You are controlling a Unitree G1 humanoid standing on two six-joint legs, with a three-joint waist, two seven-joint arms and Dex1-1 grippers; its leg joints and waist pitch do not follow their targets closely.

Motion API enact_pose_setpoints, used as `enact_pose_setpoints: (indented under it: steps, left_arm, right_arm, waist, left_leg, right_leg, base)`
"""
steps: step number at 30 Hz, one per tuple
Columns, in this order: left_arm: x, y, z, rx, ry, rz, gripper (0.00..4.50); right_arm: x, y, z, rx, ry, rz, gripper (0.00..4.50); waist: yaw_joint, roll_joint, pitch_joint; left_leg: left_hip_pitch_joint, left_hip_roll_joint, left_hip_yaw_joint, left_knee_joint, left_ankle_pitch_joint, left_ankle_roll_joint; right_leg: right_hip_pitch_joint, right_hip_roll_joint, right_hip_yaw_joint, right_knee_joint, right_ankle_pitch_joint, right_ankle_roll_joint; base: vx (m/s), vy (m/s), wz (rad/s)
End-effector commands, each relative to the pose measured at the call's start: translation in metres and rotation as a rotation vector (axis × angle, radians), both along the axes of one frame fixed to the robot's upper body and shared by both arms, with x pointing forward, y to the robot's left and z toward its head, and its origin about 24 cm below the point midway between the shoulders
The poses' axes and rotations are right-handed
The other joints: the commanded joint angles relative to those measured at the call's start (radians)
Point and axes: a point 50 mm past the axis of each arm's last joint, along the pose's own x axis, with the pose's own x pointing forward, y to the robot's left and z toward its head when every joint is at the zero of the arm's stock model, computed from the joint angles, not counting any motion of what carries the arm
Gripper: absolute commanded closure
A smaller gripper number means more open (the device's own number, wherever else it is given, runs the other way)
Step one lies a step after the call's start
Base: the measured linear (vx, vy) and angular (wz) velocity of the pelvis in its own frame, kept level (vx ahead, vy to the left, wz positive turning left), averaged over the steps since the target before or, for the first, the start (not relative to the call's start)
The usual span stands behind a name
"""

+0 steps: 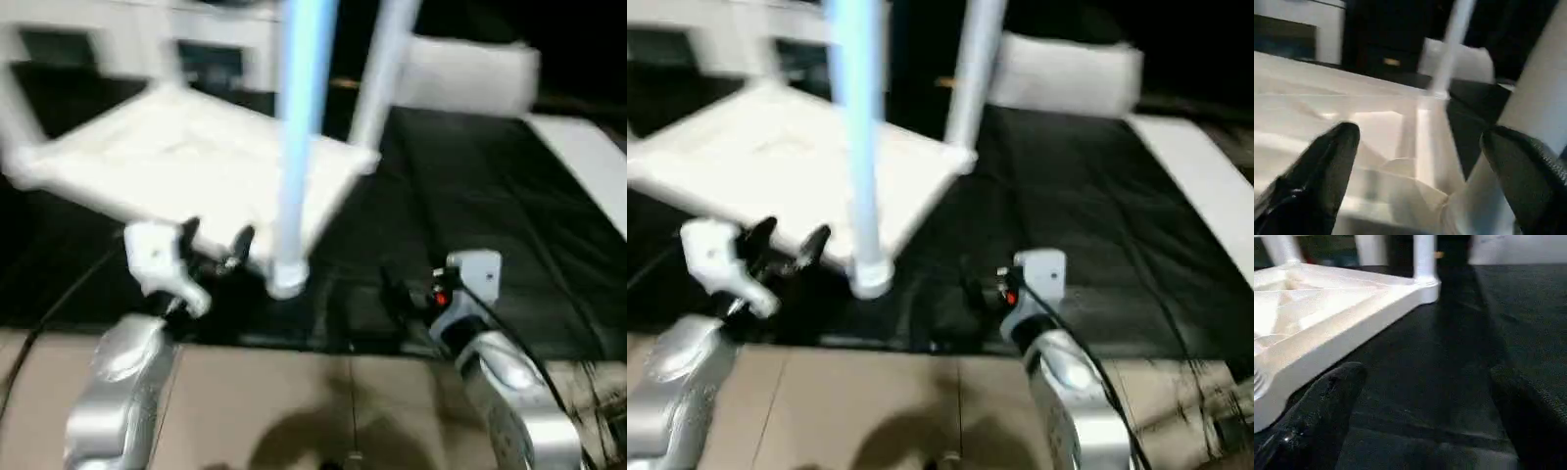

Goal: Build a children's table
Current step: Rotate table base

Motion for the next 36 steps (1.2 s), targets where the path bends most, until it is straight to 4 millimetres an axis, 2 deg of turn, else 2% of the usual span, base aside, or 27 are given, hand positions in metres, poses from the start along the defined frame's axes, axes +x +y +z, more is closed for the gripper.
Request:
enact_pose_setpoints:
  steps: [1,2,3,5,6,8,9,11,12,13,14,19,21,23,24,25,26,27,28,29,30,31,32,33,34,35,36]
  left_arm:
    - [0.000,0.007,-0.003,0.018,0.024,0.038,0.04]
    - [0.000,0.009,-0.004,0.024,0.038,0.055,0.04]
    - [0.001,0.010,-0.004,0.028,0.044,0.063,0.04]
    - [-0.001,0.013,-0.006,0.044,0.053,0.087,0.04]
    - [-0.001,0.014,-0.006,0.046,0.057,0.092,0.04]
    - [-0.002,0.016,-0.010,0.061,0.088,0.123,0.04]
    - [-0.002,0.016,-0.010,0.061,0.088,0.123,0.04]
    - [-0.003,0.017,-0.012,0.076,0.100,0.132,0.04]
    - [-0.003,0.017,-0.012,0.088,0.096,0.136,0.04]
    - [-0.003,0.018,-0.012,0.089,0.095,0.137,0.04]
    - [-0.004,0.018,-0.010,0.092,0.085,0.140,0.04]
    - [-0.005,0.018,-0.006,0.095,0.058,0.133,0.04]
    - [-0.006,0.017,-0.006,0.096,0.063,0.137,0.04]
    - [-0.006,0.018,-0.006,0.096,0.065,0.142,0.04]
    - [-0.007,0.018,-0.006,0.105,0.067,0.140,0.04]
    - [-0.007,0.018,-0.006,0.109,0.066,0.138,0.04]
    - [-0.007,0.018,-0.006,0.109,0.064,0.137,0.04]
    - [-0.008,0.018,-0.007,0.106,0.066,0.137,0.04]
    - [-0.008,0.018,-0.007,0.103,0.067,0.137,0.04]
    - [-0.008,0.017,-0.007,0.103,0.066,0.133,0.04]
    - [-0.008,0.017,-0.006,0.104,0.065,0.132,0.04]
    - [-0.008,0.017,-0.006,0.104,0.065,0.132,0.04]
    - [-0.008,0.017,-0.006,0.104,0.064,0.132,0.04]
    - [-0.008,0.017,-0.005,0.102,0.063,0.132,0.04]
    - [-0.008,0.018,-0.005,0.103,0.061,0.132,0.04]
    - [-0.007,0.017,-0.004,0.103,0.059,0.129,0.04]
    - [-0.007,0.017,-0.004,0.103,0.058,0.124,0.04]
  right_arm:
    - [0.000,0.003,0.006,0.005,-0.014,0.005,0.00]
    - [0.000,0.003,0.006,0.003,-0.015,0.004,0.00]
    - [0.000,0.003,0.006,0.002,-0.016,0.004,0.00]
    - [0.000,0.003,0.007,-0.005,-0.011,0.006,0.00]
    - [0.000,0.003,0.007,-0.007,-0.009,0.007,0.00]
    - [0.001,0.003,0.007,-0.014,-0.007,0.014,0.00]
    - [0.001,0.003,0.007,-0.014,-0.007,0.014,0.00]
    - [0.001,0.003,0.006,-0.015,0.004,0.019,0.00]
    - [0.001,0.003,0.006,-0.014,0.008,0.017,0.00]
    - [0.001,0.003,0.006,-0.012,0.010,0.016,0.00]
    - [0.002,0.003,0.005,-0.008,0.013,0.010,0.00]
    - [0.001,0.002,0.004,-0.003,0.017,0.000,0.00]
    - [-0.001,0.003,0.003,0.005,0.024,-0.005,0.00]
    - [-0.001,0.003,0.002,0.004,0.026,0.000,0.00]
    - [-0.002,0.003,0.002,0.003,0.026,0.004,0.00]
    - [-0.002,0.003,0.002,0.003,0.026,0.006,0.00]
    - [-0.002,0.003,0.002,0.002,0.027,0.006,0.00]
    - [-0.002,0.003,0.002,0.001,0.027,0.008,0.00]
    - [-0.002,0.003,0.002,-0.001,0.027,0.011,0.00]
    - [-0.002,0.003,0.001,-0.005,0.026,0.014,0.00]
    - [-0.002,0.003,0.001,-0.007,0.025,0.015,0.00]
    - [-0.002,0.003,0.001,-0.007,0.025,0.015,0.00]
    - [-0.002,0.003,0.001,-0.008,0.025,0.017,0.00]
    - [-0.002,0.003,0.001,-0.009,0.025,0.019,0.00]
    - [-0.002,0.003,0.001,-0.010,0.024,0.020,0.00]
    - [-0.002,0.002,0.001,-0.011,0.023,0.020,0.00]
    - [-0.002,0.002,0.001,-0.012,0.021,0.019,0.00]
  waist:
    - [-0.002,0.007,-0.047]
    - [-0.013,0.042,-0.037]
    - [-0.065,0.050,-0.037]
    - [-0.079,0.061,-0.051]
    - [-0.083,0.069,-0.042]
    - [-0.072,0.067,-0.040]
    - [-0.065,0.056,-0.047]
    - [-0.069,0.038,-0.040]
    - [-0.070,0.032,-0.037]
    - [-0.070,0.032,-0.037]
    - [-0.072,0.031,-0.029]
    - [-0.076,0.028,-0.024]
    - [-0.082,0.028,-0.022]
    - [-0.093,0.041,-0.010]
    - [-0.065,0.064,-0.006]
    - [0.016,0.045,-0.001]
    - [0.027,0.040,-0.016]
    - [-0.020,-0.058,-0.023]
    - [-0.004,-0.021,0.000]
    - [0.002,-0.019,0.034]
    - [0.029,-0.004,0.004]
    - [0.031,0.004,-0.002]
    - [0.002,0.041,-0.017]
    - [-0.038,0.067,-0.021]
    - [-0.067,0.058,-0.063]
    - [-0.067,0.064,-0.058]
    - [-0.069,0.060,-0.048]
  left_leg:
    - [-0.046,0.044,-0.052,-0.047,0.002,0.066]
    - [-0.015,0.049,-0.048,-0.137,-0.050,0.118]
    - [0.042,0.063,-0.037,-0.210,-0.238,0.142]
    - [0.053,0.086,-0.057,-0.240,-0.269,0.163]
    - [0.036,0.087,-0.056,-0.265,-0.258,0.150]
    - [0.039,0.088,-0.057,-0.255,-0.229,0.082]
    - [0.033,0.077,-0.052,-0.246,-0.333,-0.075]
    - [0.016,0.064,-0.039,-0.241,-0.495,-0.162]
    - [0.023,0.063,-0.032,-0.233,-0.575,-0.175]
    - [0.023,0.063,-0.032,-0.233,-0.575,-0.175]
    - [0.025,0.062,-0.035,-0.231,-0.658,-0.175]
    - [0.027,0.063,-0.034,-0.231,-0.683,-0.152]
    - [0.050,0.061,-0.033,-0.229,-0.763,-0.142]
    - [0.056,0.065,-0.019,-0.261,-0.846,-0.135]
    - [-0.034,0.073,0.023,-0.379,-0.979,-0.137]
    - [-0.068,0.066,0.094,-0.380,-0.919,-0.040]
    - [-0.034,0.065,0.128,-0.338,-0.773,-0.023]
    - [0.135,0.032,0.095,0.024,-0.359,-0.023]
    - [0.000,-0.015,0.013,0.077,-0.069,0.076]
    - [-0.031,-0.010,-0.017,0.086,-0.061,0.058]
    - [0.029,0.013,-0.019,-0.012,-0.179,0.037]
    - [0.060,0.020,-0.006,-0.066,-0.199,0.037]
    - [0.185,0.073,-0.045,-0.203,-0.270,0.042]
    - [0.232,0.126,-0.131,-0.261,-0.349,0.070]
    - [0.266,0.142,-0.178,-0.242,-0.223,0.202]
    - [0.260,0.126,-0.155,-0.230,-0.166,0.236]
    - [0.235,0.116,-0.117,-0.239,-0.102,0.291]
  right_leg:
    - [0.062,-0.242,0.121,-0.155,-0.448,-0.264]
    - [0.039,-0.168,0.062,-0.138,-0.483,-0.241]
    - [-0.013,-0.048,-0.024,-0.059,-0.395,-0.205]
    - [-0.007,-0.034,-0.075,0.024,-0.218,-0.154]
    - [0.004,-0.039,-0.107,0.062,-0.101,-0.099]
    - [0.012,-0.070,-0.110,0.029,-0.039,-0.074]
    - [0.038,-0.116,-0.081,-0.025,-0.044,-0.071]
    - [0.044,-0.149,-0.059,-0.063,-0.223,-0.065]
    - [0.030,-0.160,-0.051,-0.083,-0.377,-0.057]
    - [0.030,-0.160,-0.051,-0.083,-0.377,-0.057]
    - [0.021,-0.167,-0.049,-0.103,-0.514,-0.042]
    - [0.020,-0.171,-0.052,-0.118,-0.583,-0.029]
    - [0.028,-0.168,-0.073,-0.136,-0.715,-0.005]
    - [0.055,-0.133,-0.126,-0.133,-0.705,0.001]
    - [0.176,-0.075,-0.168,0.091,-0.404,-0.012]
    - [0.204,-0.053,-0.159,0.147,-0.340,0.022]
    - [0.186,-0.078,-0.104,0.123,-0.470,0.011]
    - [0.027,-0.245,-0.018,-0.171,-1.200,-0.002]
    - [0.137,-0.286,0.093,-0.225,-1.352,-0.106]
    - [0.163,-0.301,0.091,-0.217,-1.329,-0.111]
    - [0.200,-0.219,0.063,-0.164,-1.004,-0.191]
    - [0.201,-0.178,0.034,-0.149,-0.871,-0.215]
    - [0.133,-0.072,-0.062,-0.065,-0.557,-0.197]
    - [0.055,-0.036,-0.086,0.061,-0.396,-0.129]
    - [0.009,-0.051,-0.107,0.124,-0.252,0.005]
    - [-0.018,-0.058,-0.111,0.130,-0.211,0.041]
    - [-0.042,-0.064,-0.119,0.144,-0.135,0.069]
  base:
    - [-0.018,0.224,-0.07]
    - [-0.027,0.376,0.01]
    - [-0.021,0.278,0.07]
    - [-0.014,0.221,0.10]
    - [-0.032,0.274,0.06]
    - [-0.055,0.249,0.01]
    - [-0.046,0.152,-0.01]
    - [-0.064,0.093,-0.04]
    - [-0.065,0.071,-0.05]
    - [-0.062,0.032,-0.07]
    - [-0.060,0.014,-0.07]
    - [-0.057,-0.001,-0.06]
    - [0.000,0.000,0.00]
    - [-0.033,-0.009,-0.03]
    - [-0.066,-0.017,-0.06]
    - [-0.050,-0.067,0.11]
    - [0.116,-0.172,0.11]
    - [0.116,-0.172,0.11]
    - [0.223,-0.108,-0.10]
    - [0.143,0.018,0.08]
    - [0.143,0.018,0.08]
    - [0.067,0.021,0.35]
    - [0.048,0.035,0.33]
    - [0.048,0.035,0.33]
    - [0.093,0.056,0.14]
    - [0.173,0.045,0.07]
    - [0.173,0.045,0.07]
